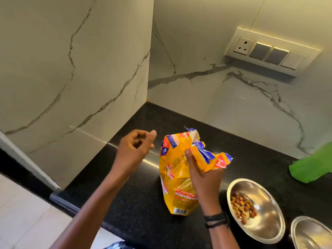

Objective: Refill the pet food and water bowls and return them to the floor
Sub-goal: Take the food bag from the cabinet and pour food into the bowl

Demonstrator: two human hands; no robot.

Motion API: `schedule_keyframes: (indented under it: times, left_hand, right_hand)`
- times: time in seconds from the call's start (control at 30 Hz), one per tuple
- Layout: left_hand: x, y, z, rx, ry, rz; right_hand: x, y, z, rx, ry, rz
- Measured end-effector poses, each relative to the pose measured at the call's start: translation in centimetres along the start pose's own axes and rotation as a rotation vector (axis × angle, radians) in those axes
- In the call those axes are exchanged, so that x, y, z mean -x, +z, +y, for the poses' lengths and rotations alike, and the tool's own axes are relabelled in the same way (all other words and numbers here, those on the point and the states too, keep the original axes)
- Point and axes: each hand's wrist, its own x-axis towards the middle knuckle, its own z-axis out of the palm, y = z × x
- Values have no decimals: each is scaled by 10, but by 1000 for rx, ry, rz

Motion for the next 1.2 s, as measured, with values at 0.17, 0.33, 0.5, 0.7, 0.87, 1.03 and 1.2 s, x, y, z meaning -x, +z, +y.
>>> schedule_keyframes:
  times: [0.17, 0.33, 0.5, 0.7, 0.87, 1.03, 1.2]
  left_hand:
    - [15, 47, 8, 197, 21, -332]
    - [39, 123, 43, 579, -166, -825]
    - [90, 205, 31, 782, -260, -884]
    - [147, 263, 11, 838, -408, -842]
    - [173, 278, 1, 940, -586, -907]
    - [178, 289, -6, 898, -677, -866]
    - [194, 300, -22, 933, -752, -892]
  right_hand:
    - [-4, -80, -70, -32, -100, 70]
    - [-12, -161, -127, -30, -134, 84]
    - [-15, -224, -127, 22, 54, 57]
    - [-7, -284, -106, 249, 220, -89]
    - [-9, -302, -77, 365, 73, -26]
    - [-20, -309, -66, 265, -26, 2]
    - [-39, -306, -58, 322, 192, -111]
